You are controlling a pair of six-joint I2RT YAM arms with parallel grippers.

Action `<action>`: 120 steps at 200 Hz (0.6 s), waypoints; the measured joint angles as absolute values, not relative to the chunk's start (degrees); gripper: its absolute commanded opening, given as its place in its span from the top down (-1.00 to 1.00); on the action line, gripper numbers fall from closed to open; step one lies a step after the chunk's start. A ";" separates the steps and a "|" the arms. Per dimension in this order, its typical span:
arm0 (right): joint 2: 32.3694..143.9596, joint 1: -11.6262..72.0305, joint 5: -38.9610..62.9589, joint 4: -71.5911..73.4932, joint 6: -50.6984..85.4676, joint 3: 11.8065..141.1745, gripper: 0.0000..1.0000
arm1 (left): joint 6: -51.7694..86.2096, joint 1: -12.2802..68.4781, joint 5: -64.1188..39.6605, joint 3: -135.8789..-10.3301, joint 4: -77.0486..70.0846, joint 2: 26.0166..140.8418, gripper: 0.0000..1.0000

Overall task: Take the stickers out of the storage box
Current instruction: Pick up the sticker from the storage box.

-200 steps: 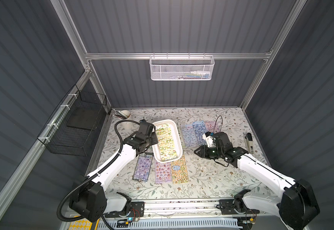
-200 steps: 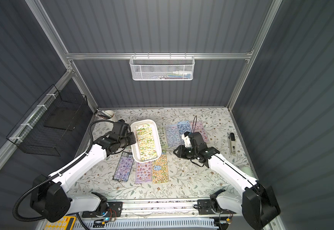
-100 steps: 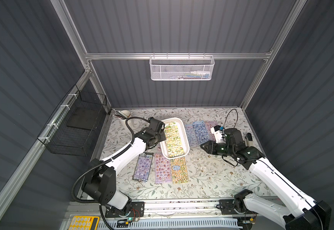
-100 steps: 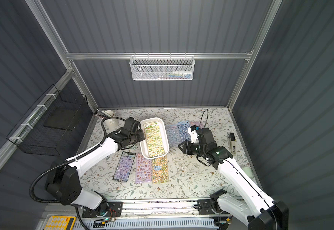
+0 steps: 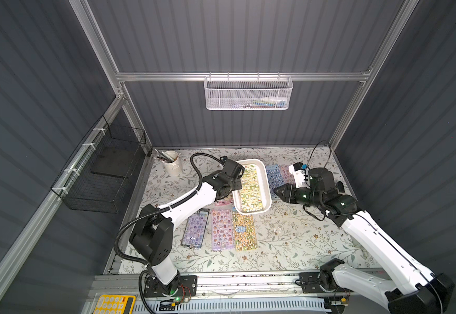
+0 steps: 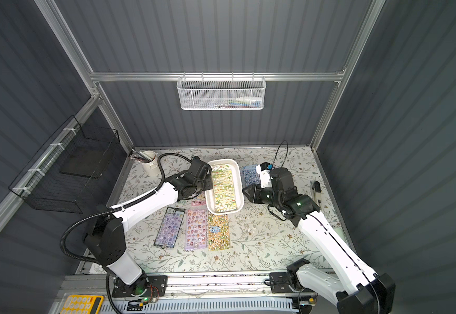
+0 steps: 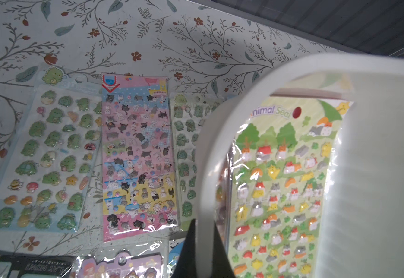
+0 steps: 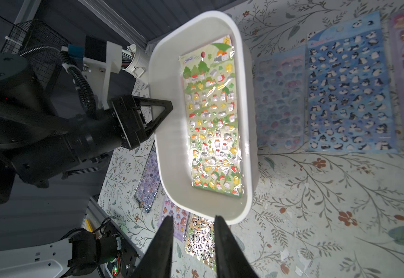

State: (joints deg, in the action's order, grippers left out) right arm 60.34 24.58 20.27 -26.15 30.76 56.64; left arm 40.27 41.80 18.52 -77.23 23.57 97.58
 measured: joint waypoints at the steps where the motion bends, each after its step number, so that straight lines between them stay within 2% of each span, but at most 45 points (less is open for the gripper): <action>1: 60.36 24.58 20.27 -26.15 30.76 56.66 0.39 | 40.34 41.85 18.57 -77.25 23.57 97.65 1.00; 57: 63.70 25.30 17.67 -27.81 29.91 59.35 0.40 | 42.94 44.62 22.61 -77.95 23.07 100.44 1.00; 120: 72.20 31.38 13.54 -29.15 28.88 64.99 0.52 | 43.53 44.75 24.56 -77.45 21.23 100.33 1.00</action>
